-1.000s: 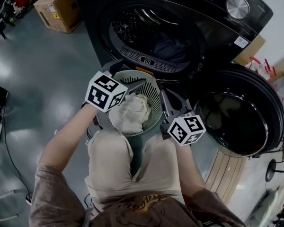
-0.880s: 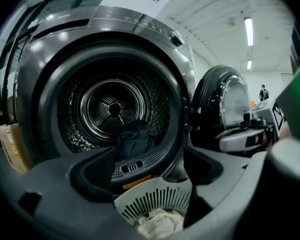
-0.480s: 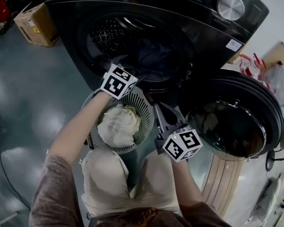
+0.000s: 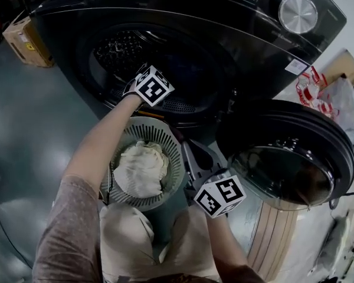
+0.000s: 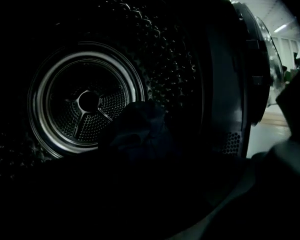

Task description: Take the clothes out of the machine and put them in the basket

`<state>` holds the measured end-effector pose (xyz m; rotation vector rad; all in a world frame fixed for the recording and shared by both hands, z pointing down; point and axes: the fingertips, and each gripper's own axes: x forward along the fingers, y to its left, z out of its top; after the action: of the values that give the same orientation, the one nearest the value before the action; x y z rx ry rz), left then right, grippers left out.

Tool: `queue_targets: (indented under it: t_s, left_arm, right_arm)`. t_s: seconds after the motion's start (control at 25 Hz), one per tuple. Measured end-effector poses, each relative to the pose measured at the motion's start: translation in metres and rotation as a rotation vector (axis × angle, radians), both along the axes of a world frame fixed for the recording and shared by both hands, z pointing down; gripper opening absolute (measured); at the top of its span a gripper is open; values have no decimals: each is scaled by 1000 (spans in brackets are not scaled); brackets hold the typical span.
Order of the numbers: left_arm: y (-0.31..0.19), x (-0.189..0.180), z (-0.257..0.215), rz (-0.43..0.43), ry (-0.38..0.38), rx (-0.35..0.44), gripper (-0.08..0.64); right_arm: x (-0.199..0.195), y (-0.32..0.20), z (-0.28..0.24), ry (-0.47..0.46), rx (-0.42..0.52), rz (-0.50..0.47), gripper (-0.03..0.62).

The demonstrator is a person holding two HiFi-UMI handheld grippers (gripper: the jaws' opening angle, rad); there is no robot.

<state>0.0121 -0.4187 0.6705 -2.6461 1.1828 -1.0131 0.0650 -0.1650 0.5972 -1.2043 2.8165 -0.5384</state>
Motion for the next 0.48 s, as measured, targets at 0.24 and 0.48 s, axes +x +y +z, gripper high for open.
queue_targets:
  t_s: [0.24,0.48]
  left_arm:
    - [-32,20,7,80,-145,50,423]
    - [-61,29,15,41,-140,47,422]
  right_arm:
    - [-8,-6,5,-3,-14,10,-3]
    - [-6,-8,11,5,-30,28,-3]
